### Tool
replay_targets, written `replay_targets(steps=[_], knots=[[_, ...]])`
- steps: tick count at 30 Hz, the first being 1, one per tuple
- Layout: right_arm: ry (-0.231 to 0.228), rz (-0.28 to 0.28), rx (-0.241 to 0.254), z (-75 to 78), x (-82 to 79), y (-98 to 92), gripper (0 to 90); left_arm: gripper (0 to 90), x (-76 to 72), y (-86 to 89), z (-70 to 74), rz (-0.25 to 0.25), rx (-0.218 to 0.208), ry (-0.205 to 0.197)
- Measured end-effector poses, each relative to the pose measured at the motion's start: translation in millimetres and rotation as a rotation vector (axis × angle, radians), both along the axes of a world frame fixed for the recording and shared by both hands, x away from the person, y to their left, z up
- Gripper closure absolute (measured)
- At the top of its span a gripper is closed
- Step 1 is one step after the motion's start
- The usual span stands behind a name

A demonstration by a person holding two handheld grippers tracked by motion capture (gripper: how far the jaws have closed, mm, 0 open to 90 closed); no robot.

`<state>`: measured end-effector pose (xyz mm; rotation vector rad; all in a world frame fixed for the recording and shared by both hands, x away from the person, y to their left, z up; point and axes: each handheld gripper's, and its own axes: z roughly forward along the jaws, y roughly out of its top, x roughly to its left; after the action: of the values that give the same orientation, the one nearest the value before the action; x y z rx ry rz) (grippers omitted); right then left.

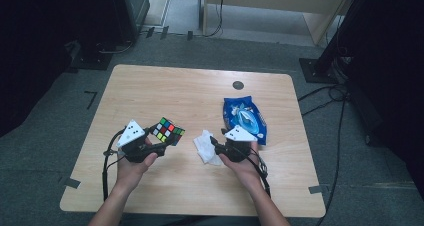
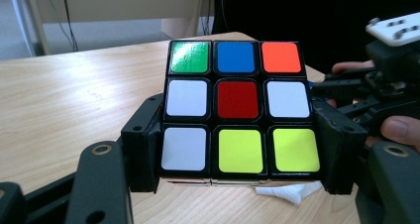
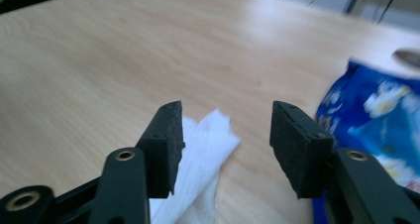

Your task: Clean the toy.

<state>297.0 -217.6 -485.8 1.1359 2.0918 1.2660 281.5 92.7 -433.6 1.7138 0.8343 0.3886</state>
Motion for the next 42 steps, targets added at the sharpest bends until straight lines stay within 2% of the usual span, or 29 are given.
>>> replay_targets(steps=[3, 5, 10, 12, 13, 18, 21, 25, 28, 32, 37, 40, 42], knots=[[0.069, 0.069, -0.016, -7.3, 0.9, 6.6, 52.5, 34.1, -1.0, -3.1, -1.5, -0.004, 0.022, -0.006], [0.088, 0.103, -0.067, -13.1, 0.1, 15.6, 52.9, 34.1, -1.5, -4.9, -2.3, -0.010, 0.029, -0.011], [0.144, 0.106, -0.105, -25.6, 3.6, 23.8, 54.5, 34.1, -3.2, -8.2, -3.3, -0.026, 0.047, -0.020], [0.153, 0.092, -0.119, -29.7, 4.3, 24.2, 56.3, 34.1, -3.9, -9.9, -3.9, -0.032, 0.052, -0.025], [0.171, 0.091, -0.103, -32.1, 4.9, 23.5, 57.9, 34.1, -4.2, -10.3, -4.0, -0.033, 0.052, -0.025], [0.189, 0.090, -0.061, -34.7, 7.0, 21.1, 64.7, 34.1, -6.4, -14.4, -4.9, -0.049, 0.071, -0.041], [0.194, 0.063, -0.030, -35.9, 7.5, 18.8, 74.3, 34.1, -7.7, -16.1, -5.1, -0.060, 0.074, -0.048], [0.217, 0.055, -0.006, -36.1, 6.8, 17.2, 85.9, 34.1, -9.5, -17.7, -5.8, -0.068, 0.078, -0.067], [0.205, 0.051, -0.021, -32.7, 4.0, 19.7, 87.3, 34.1, -9.8, -18.2, -7.3, -0.075, 0.080, -0.073], [0.140, 0.061, 0.030, -12.6, -2.8, 21.0, 87.4, 34.1, -8.9, -20.2, -12.1, -0.079, 0.089, -0.067], [0.027, 0.093, 0.119, 26.9, -17.1, 22.7, 87.4, 34.1, -9.9, -26.1, -18.0, -0.088, 0.120, -0.069], [-0.025, 0.111, 0.170, 47.3, -26.4, 23.2, 87.3, 34.1, -11.5, -30.7, -20.5, -0.102, 0.140, -0.075], [-0.056, 0.134, 0.188, 58.5, -32.1, 23.8, 87.3, 34.1, -12.9, -34.0, -22.2, -0.112, 0.150, -0.079]])
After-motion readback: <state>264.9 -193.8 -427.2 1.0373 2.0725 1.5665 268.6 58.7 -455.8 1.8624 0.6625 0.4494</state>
